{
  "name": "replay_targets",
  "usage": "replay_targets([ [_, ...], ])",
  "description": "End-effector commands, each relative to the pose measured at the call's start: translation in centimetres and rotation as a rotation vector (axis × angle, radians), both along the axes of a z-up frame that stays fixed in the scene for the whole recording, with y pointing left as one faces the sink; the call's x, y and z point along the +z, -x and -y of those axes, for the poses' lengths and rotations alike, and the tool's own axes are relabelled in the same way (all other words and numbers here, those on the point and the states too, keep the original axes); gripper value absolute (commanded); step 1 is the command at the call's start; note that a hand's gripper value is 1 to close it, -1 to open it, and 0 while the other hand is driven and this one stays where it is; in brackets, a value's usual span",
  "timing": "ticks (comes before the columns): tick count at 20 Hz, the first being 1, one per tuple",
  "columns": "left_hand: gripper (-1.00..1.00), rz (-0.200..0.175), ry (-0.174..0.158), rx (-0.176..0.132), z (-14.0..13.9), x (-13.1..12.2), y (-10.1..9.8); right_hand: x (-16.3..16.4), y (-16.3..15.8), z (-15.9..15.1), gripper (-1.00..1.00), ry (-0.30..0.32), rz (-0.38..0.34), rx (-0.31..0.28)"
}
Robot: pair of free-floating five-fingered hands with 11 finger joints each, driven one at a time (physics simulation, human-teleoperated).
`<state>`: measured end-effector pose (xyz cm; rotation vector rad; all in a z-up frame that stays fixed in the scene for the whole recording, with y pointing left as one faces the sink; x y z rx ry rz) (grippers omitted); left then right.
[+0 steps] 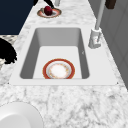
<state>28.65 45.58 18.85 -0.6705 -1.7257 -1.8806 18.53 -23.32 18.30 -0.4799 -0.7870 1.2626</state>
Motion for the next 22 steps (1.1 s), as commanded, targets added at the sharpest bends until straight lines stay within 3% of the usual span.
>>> replay_targets([
  [1, -1.0, -0.015, 0.0, 0.034, 0.1, -0.9, -1.3, 0.0, 0.0, 0.0, 0.0, 0.0, 0.0, 0.0],
  [6, -1.0, 0.025, 0.037, 0.021, -0.7, -2.7, -1.8, 0.0, 0.0, 0.0, 0.0, 0.0, 0.0, 0.0],
  [9, -1.0, 0.004, 0.039, 0.022, -1.0, -4.3, -2.6, 0.0, 0.0, 0.0, 0.0, 0.0, 0.0, 0.0],
  [15, -1.0, 0.004, 0.043, 0.012, -2.1, -6.6, -4.0, 0.0, 0.0, 0.0, 0.0, 0.0, 0.0, 0.0],
  [22, -1.0, 0.071, 0.072, 0.007, -4.1, -8.1, -6.6, 0.0, 0.0, 0.0, 0.0, 0.0, 0.0, 0.0],
])
